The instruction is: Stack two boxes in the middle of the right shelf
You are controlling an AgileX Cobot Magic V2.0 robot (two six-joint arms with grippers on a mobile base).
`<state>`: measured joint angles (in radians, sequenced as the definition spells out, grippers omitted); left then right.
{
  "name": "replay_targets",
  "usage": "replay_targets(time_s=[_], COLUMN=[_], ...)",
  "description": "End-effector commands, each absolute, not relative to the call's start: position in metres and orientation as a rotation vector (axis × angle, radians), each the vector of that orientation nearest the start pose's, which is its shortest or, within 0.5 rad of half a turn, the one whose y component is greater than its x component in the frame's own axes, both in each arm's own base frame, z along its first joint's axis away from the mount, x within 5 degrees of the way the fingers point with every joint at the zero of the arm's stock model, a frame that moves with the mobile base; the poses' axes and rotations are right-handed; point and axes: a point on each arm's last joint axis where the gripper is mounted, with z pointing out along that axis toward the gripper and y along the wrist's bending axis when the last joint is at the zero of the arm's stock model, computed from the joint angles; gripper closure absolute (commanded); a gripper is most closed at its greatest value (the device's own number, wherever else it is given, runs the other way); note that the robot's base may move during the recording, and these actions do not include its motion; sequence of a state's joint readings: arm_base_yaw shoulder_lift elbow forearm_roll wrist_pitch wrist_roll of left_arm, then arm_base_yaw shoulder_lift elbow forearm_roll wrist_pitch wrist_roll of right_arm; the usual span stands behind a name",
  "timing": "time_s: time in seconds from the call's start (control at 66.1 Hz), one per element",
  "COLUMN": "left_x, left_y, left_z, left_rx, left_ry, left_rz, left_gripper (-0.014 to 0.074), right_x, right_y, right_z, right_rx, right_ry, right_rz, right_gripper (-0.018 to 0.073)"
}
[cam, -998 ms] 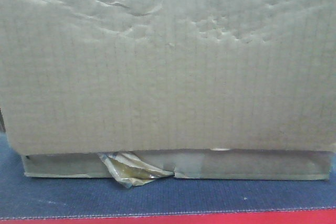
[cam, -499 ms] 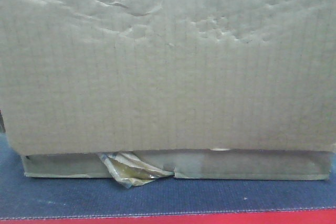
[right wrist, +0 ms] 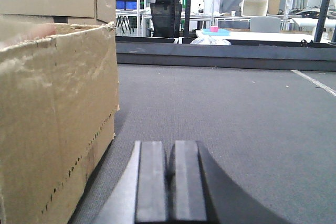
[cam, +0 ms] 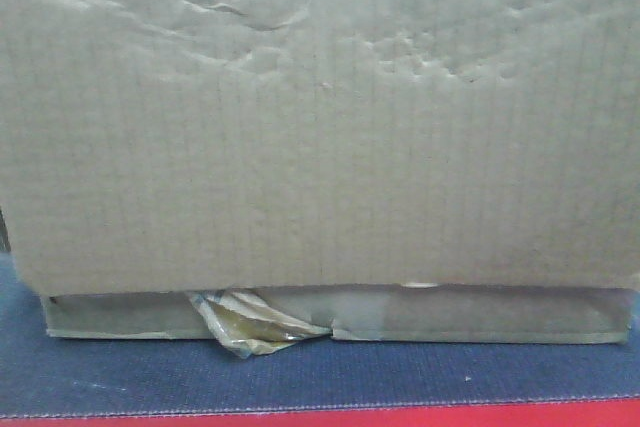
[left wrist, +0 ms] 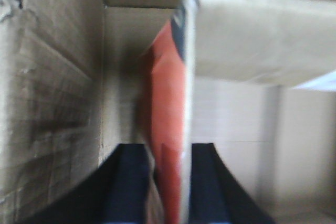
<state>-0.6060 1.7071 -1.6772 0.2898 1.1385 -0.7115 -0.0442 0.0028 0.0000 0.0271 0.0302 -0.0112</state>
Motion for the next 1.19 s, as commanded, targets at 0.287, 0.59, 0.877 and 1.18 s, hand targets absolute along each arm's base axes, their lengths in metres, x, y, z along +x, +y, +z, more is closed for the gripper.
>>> replay_targets(time_s=[0.287,0.59,0.877,1.18], left_x=[0.319,0.304,0.32,0.327], left_y=[-0.19,-0.17,-0.144,-0.13], left_z=[0.392,0.458,0.433,0.383], left_rx=[-0.079,0.011,0.004,0.005], left_ry=[2.467,2.317,2.41,2.594], left_rz=[-0.176,-0.137,-0.058,-0.018], left_gripper=[0.0118,0.0121,0.0121,0.0121], right_x=[0.056,0.056,0.056,0.056], right_y=[-0.003,-0.003,-0.003,-0.003], right_z=[0.213,0.213,0.213,0.213], right_rx=[0.048,0.048,0.048,0.048], right_ry=[1.489,1.489,1.489,1.489], right_rz=[-0.025,-0.025,-0.025,-0.025], right_gripper=[0.0721,0.0721,0.0721,0.0721])
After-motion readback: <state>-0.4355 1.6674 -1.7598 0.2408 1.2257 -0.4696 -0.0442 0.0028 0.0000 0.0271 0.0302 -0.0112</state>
